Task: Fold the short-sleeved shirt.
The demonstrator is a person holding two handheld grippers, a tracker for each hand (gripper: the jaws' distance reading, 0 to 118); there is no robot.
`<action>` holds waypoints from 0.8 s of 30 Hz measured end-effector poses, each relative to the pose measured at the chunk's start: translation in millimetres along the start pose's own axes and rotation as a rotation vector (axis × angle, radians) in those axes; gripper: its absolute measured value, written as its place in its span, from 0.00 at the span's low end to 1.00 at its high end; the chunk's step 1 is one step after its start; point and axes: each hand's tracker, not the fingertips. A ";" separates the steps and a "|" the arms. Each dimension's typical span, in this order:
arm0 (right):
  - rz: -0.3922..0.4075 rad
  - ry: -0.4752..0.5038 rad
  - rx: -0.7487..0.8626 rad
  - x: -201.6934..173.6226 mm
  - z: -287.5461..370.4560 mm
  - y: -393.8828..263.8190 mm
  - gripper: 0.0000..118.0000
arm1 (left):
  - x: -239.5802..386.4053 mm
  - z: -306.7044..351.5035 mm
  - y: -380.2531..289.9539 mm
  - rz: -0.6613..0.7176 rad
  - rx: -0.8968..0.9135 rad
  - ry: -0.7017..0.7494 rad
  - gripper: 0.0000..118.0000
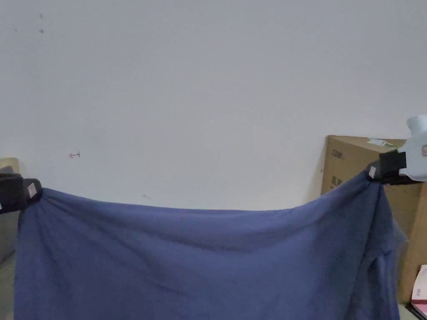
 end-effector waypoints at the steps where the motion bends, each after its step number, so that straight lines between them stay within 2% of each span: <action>1: 0.011 -0.017 0.019 -1.8 1.5 9.7 0.01 | 2.1 -4.6 7.1 -0.003 -0.001 0.003 0.01; 3: 0.029 -0.038 0.061 -1.2 -0.7 32.2 0.01 | 3.5 -16.2 20.7 -0.043 -0.003 0.033 0.01; 6: -0.006 -0.036 0.088 -3.7 -10.5 64.6 0.01 | 2.6 -39.8 38.7 -0.071 -0.008 0.055 0.01; 11: -0.002 -0.068 0.113 -11.8 -58.8 105.0 0.01 | 1.8 -95.9 68.0 -0.139 -0.017 0.116 0.01; 14: 0.004 -0.114 0.155 -15.0 -96.6 129.4 0.01 | -3.9 -132.3 87.1 -0.080 0.015 0.133 0.01; 17: -0.069 -0.111 0.229 -13.4 -129.7 147.3 0.01 | -9.5 -171.1 104.1 -0.024 0.048 0.139 0.01; 19: -0.070 -0.116 0.245 -14.3 -150.8 156.4 0.01 | -9.3 -194.8 111.3 -0.034 0.063 0.159 0.01; 21: -0.058 -0.120 0.270 -17.0 -170.6 159.9 0.01 | -1.2 -212.5 114.1 -0.129 0.129 0.248 0.01; 24: -0.006 -0.161 0.315 -17.3 -200.2 157.5 0.01 | 4.4 -235.3 111.9 -0.189 0.195 0.287 0.01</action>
